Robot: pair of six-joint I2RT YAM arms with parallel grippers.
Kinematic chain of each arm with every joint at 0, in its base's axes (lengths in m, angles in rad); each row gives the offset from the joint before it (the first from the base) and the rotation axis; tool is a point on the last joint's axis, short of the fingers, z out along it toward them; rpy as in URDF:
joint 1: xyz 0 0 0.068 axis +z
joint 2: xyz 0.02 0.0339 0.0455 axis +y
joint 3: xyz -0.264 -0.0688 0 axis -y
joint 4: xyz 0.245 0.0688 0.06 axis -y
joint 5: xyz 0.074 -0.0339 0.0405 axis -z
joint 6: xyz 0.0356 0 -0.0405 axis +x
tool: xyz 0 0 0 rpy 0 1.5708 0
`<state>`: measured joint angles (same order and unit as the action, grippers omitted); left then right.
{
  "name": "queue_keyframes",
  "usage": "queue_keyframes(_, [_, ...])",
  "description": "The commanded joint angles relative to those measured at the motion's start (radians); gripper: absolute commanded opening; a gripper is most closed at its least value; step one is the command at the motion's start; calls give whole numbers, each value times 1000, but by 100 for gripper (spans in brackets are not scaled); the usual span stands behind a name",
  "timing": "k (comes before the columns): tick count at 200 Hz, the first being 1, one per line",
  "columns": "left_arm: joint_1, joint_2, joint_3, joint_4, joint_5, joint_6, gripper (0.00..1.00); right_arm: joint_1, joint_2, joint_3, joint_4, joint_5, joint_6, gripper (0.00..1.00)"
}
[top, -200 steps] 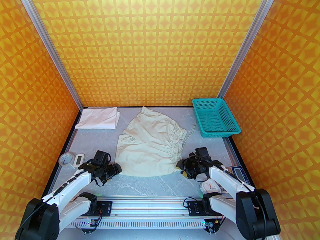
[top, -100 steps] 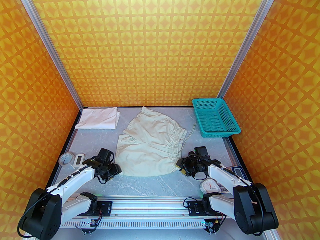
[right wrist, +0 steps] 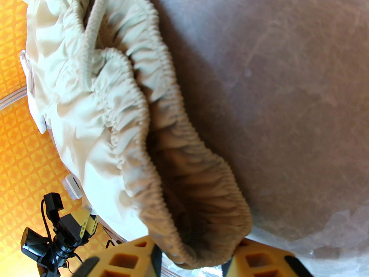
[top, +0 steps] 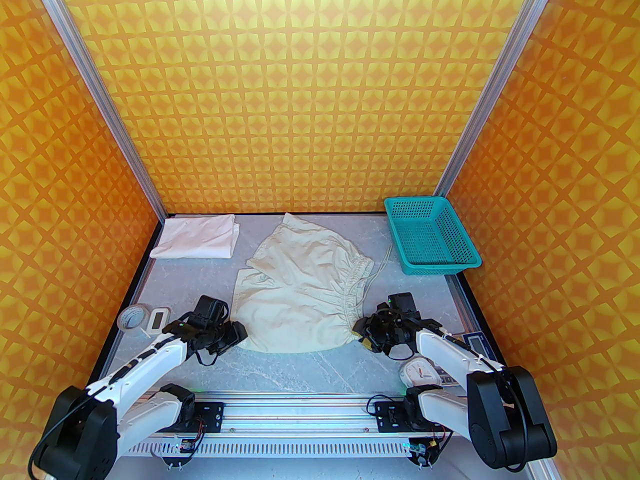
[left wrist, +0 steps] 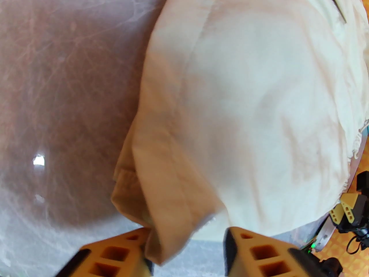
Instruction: Fold and stack the mixed laundry pile
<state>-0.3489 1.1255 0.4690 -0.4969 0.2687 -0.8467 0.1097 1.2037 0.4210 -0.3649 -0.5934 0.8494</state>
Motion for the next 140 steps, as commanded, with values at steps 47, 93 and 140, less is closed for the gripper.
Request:
queue_keyframes(47, [-5, -9, -34, 65, 9, 6, 5, -4, -60, -3, -21, 84, 10, 26])
queue_keyframes(93, [-5, -154, -19, 60, -7, 63, 0, -4, -118, 50, -174, 150, -87, 11])
queue_keyframes(140, [-7, -281, 49, -33, -10, 114, 0, -4, -219, 62, -307, 155, -133, 3])
